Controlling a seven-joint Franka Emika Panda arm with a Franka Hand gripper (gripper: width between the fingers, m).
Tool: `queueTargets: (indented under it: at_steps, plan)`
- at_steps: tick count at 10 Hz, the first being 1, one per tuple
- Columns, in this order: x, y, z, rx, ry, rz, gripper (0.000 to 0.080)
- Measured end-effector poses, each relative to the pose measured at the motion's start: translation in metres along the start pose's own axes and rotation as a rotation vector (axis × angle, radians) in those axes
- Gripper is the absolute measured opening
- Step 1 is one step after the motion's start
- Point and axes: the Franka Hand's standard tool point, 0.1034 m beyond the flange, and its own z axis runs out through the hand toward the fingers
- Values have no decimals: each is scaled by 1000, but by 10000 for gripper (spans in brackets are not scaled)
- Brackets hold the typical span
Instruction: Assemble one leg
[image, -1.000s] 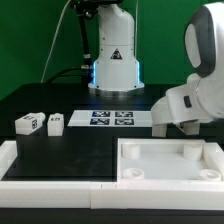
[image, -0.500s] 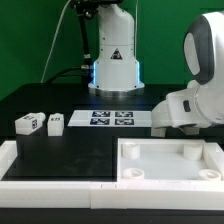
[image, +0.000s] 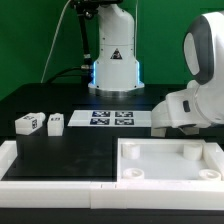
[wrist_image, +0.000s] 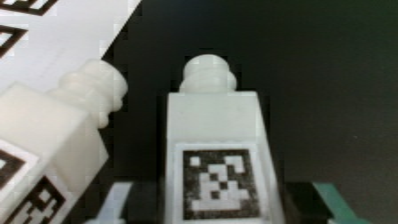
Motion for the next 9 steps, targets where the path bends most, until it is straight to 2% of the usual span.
queueTargets:
  at_steps: [3, 6, 7, 9]
  plan:
    - [0, 1, -1, 1, -1, -3, 290]
    - [-39, 10, -48, 3, -17, -25, 291]
    - [-44, 10, -58, 3, 9, -24, 291]
    - [-38, 10, -55, 3, 39, -23, 291]
